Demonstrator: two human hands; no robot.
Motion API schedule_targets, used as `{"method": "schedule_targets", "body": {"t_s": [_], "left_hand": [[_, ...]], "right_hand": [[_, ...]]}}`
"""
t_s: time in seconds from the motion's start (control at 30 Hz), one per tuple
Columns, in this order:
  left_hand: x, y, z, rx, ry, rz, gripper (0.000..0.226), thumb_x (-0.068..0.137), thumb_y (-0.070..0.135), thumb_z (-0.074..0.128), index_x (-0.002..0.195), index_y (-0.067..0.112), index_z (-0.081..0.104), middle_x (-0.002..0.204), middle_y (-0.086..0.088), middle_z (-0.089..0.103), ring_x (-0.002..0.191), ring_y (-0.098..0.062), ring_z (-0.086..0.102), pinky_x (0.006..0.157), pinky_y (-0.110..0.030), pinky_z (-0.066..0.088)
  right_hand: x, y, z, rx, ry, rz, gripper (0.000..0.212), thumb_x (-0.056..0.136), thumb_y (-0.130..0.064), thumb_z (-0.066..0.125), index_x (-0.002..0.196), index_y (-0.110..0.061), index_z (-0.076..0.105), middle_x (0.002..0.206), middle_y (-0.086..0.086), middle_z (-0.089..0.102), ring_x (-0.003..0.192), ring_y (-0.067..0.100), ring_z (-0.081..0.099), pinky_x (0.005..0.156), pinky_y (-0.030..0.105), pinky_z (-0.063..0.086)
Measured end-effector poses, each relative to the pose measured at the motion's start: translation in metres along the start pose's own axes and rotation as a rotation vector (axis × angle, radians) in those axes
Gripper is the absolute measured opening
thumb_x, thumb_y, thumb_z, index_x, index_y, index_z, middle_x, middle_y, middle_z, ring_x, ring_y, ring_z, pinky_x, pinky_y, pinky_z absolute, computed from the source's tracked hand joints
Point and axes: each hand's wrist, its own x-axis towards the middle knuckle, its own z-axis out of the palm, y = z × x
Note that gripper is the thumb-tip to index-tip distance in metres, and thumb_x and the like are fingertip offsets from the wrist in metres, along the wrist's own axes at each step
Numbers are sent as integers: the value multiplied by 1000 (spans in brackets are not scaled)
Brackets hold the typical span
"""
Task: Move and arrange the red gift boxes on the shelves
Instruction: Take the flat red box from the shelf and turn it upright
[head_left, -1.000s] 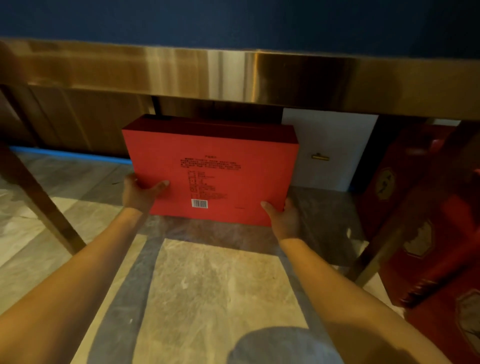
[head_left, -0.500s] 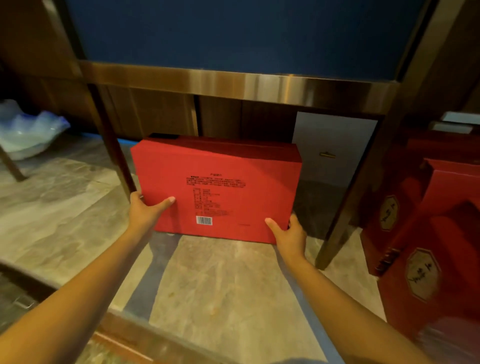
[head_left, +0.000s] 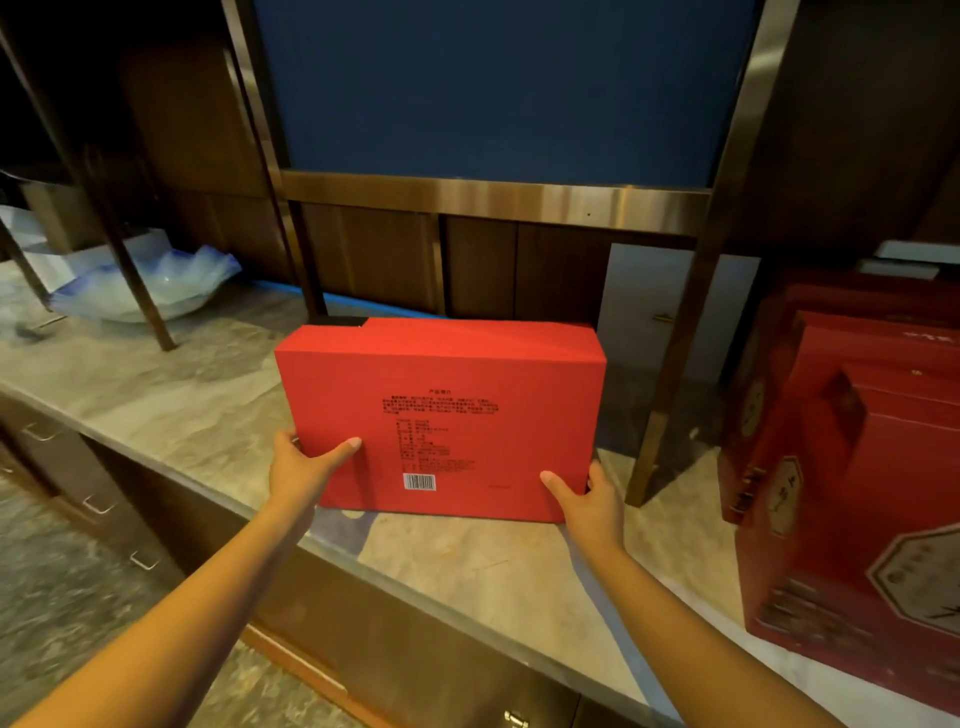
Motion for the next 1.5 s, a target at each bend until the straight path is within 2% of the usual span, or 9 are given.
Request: {"method": "schedule_targets", "body": {"t_s": [0.33,0.43,0.53,0.7,0.83,1.0,1.23,1.4,1.5], "left_hand": [[1,64,-34,107,-245,106,65,73,27,79,131,20,49,126,-4,60,108,-19,62,85,-32,52],[13,103,-37,367,-192,271,87,68,32,82,142,21,39,138,-4,52,125,-21,54,96,-33,47],[24,137,-36,536,-394,397,100,70,26,81,152,25,24,155,-4,34,141,-17,35,113,-32,31],[23,181,3,1089,-821,374,98,74,54,69,153,29,17,159,7,23,145,-15,25,108,-24,21],[19,189,49,1251,-935,435,106,72,61,66,154,25,11,162,5,15,148,-15,18,116,-30,16],[24,200,74,1332,-1026,375,115,64,60,73,153,23,12,160,3,20,146,-17,23,115,-32,21],[9,195,80,1317,-861,536,92,58,64,72,131,14,49,128,-3,57,115,-23,55,97,-34,47],[3,190,77,1234,-626,329,87,45,79,64,99,11,61,101,-1,64,91,-23,61,73,-33,49],[0,197,71,1229,-530,217,79,46,80,63,99,21,57,92,3,56,81,-20,55,65,-29,42]], "right_hand": [[-9,-43,-35,-151,-57,-126,44,82,-31,66,117,-6,56,112,12,67,91,23,63,73,28,46],[-7,-84,-46,-99,6,-302,53,81,-33,67,129,-18,48,118,5,65,102,20,62,82,30,49],[4,-122,-52,-287,48,-474,70,81,-39,65,141,-19,35,141,4,47,125,19,46,101,37,40],[36,-179,-38,-863,-444,-480,97,74,-56,64,148,-12,17,158,9,15,146,25,10,117,40,11],[59,-202,-28,-1017,-692,-363,101,67,-60,68,146,-16,22,149,6,32,135,26,33,111,40,27],[73,-195,-32,-958,-697,-396,108,59,-61,73,147,-20,25,144,0,40,129,22,41,102,34,36],[82,-196,-41,-941,-750,-450,95,66,-55,72,145,-28,28,154,-5,27,139,20,27,110,33,25],[65,-184,-32,-943,-307,-584,67,82,-40,62,140,-15,39,153,8,31,138,24,32,110,35,29],[23,-162,-13,-796,-301,-523,76,86,-44,55,145,-7,26,155,14,25,142,23,25,113,29,21]]}}
